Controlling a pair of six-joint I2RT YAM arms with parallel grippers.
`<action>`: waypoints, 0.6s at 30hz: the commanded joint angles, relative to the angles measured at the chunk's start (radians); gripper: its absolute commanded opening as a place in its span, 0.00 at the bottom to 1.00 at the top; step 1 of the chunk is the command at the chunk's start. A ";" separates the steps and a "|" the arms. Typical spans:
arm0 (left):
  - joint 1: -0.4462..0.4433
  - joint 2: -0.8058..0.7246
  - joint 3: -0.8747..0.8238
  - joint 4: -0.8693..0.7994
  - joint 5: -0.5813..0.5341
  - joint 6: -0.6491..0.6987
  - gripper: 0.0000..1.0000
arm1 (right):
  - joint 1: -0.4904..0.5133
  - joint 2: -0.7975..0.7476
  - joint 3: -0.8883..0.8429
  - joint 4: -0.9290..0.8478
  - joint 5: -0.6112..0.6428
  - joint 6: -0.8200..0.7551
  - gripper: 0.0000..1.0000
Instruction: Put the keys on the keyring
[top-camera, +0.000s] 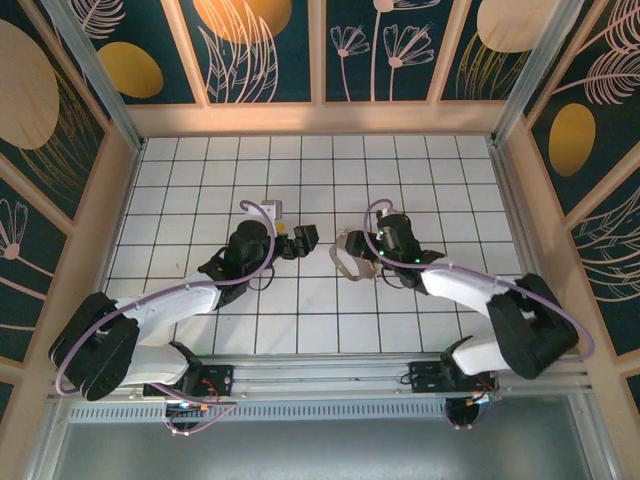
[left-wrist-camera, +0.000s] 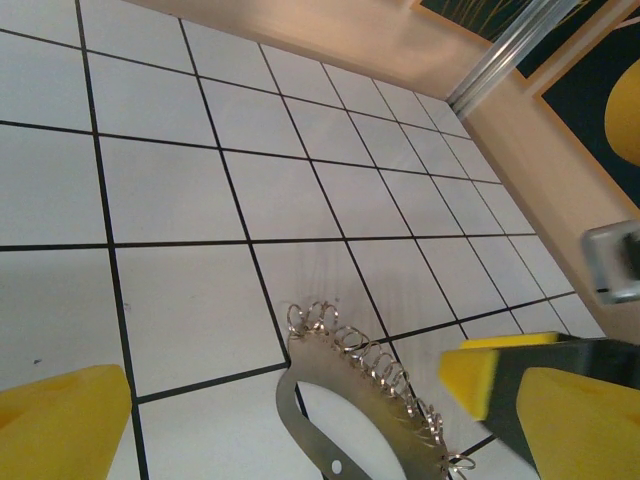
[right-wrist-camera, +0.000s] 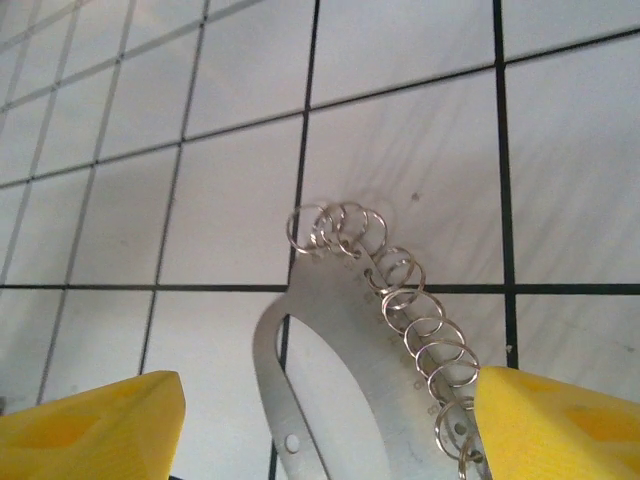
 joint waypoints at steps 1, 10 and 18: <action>-0.006 -0.006 0.003 0.007 -0.002 0.014 0.99 | 0.008 -0.075 -0.056 -0.098 0.043 0.033 0.78; -0.007 0.004 0.013 0.005 0.007 0.014 0.99 | 0.030 -0.164 -0.183 -0.119 0.034 0.114 0.81; -0.007 0.009 0.017 0.005 0.009 0.014 0.99 | 0.038 -0.094 -0.194 -0.056 0.027 0.122 0.81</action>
